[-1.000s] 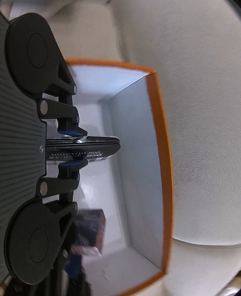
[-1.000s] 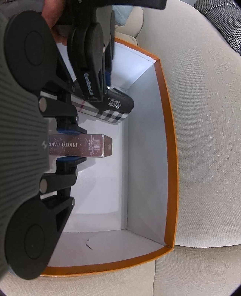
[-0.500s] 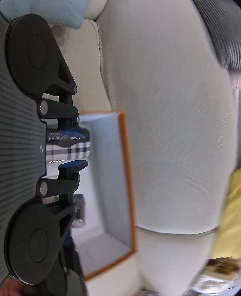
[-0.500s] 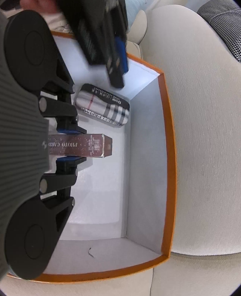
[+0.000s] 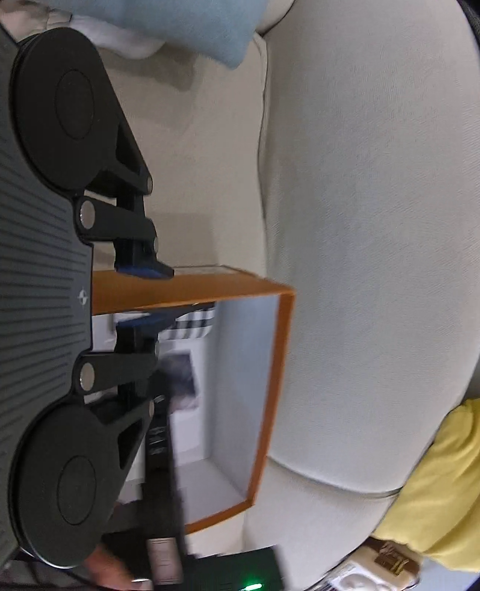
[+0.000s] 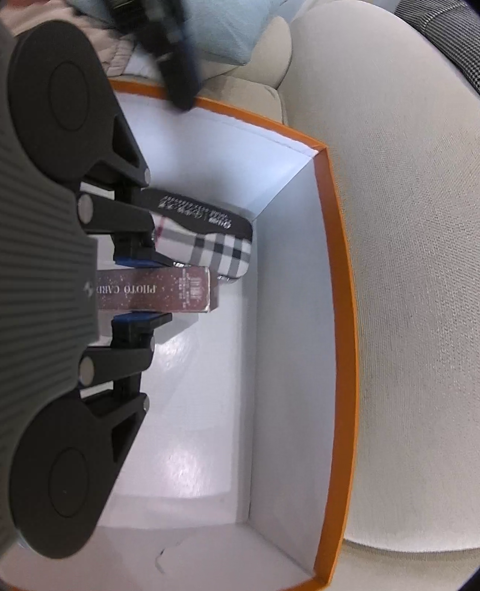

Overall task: Organize rigid objects
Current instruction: 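Lower and release the plaid case with left tool while right tool releases the photo card box inside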

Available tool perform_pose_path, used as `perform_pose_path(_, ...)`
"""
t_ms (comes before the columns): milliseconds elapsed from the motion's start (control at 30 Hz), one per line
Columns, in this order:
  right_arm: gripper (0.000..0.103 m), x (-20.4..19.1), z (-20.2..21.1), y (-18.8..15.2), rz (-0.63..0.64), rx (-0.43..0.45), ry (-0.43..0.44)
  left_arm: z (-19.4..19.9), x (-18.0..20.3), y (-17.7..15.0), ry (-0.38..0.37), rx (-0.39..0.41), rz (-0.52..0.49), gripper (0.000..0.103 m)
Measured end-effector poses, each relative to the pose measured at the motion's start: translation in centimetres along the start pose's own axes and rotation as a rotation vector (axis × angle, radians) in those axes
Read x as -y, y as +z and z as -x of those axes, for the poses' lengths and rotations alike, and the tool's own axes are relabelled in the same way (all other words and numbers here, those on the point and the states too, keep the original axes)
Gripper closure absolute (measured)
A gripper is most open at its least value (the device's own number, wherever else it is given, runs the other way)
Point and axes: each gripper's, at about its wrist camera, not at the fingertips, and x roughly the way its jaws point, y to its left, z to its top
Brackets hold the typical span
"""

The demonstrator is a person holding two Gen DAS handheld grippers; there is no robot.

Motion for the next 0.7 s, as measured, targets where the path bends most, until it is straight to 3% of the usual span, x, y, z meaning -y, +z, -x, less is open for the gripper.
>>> perform_pose_path(100, 0.080, 0.2, -0.7, 0.5, -0.038, 0.001, 0.032, -0.3, 0.1, -0.4, -0.023, 0.000, -0.017, 0.090)
perform_pose_path(300, 0.080, 1.9, -1.6, 1.7, -0.154, 0.029, 0.083, 0.1, -0.7, -1.0, -0.059, 0.023, 0.008, 0.090)
perform_pose_path(433, 0.079, 2.4, -2.1, 2.2, -0.154, 0.027, 0.086, -0.1, -0.4, -0.9, -0.060, 0.025, 0.004, 0.090)
perform_pose_path(533, 0.070, 2.2, -2.5, 2.0, -0.113, -0.006, 0.038, -0.1, -0.2, -1.0, -0.049, 0.021, -0.003, 0.090)
perform_pose_path(700, 0.046, 0.2, -2.5, 1.3, 0.068, -0.036, -0.074, 0.2, -0.6, -1.3, -0.052, 0.023, 0.011, 0.090)
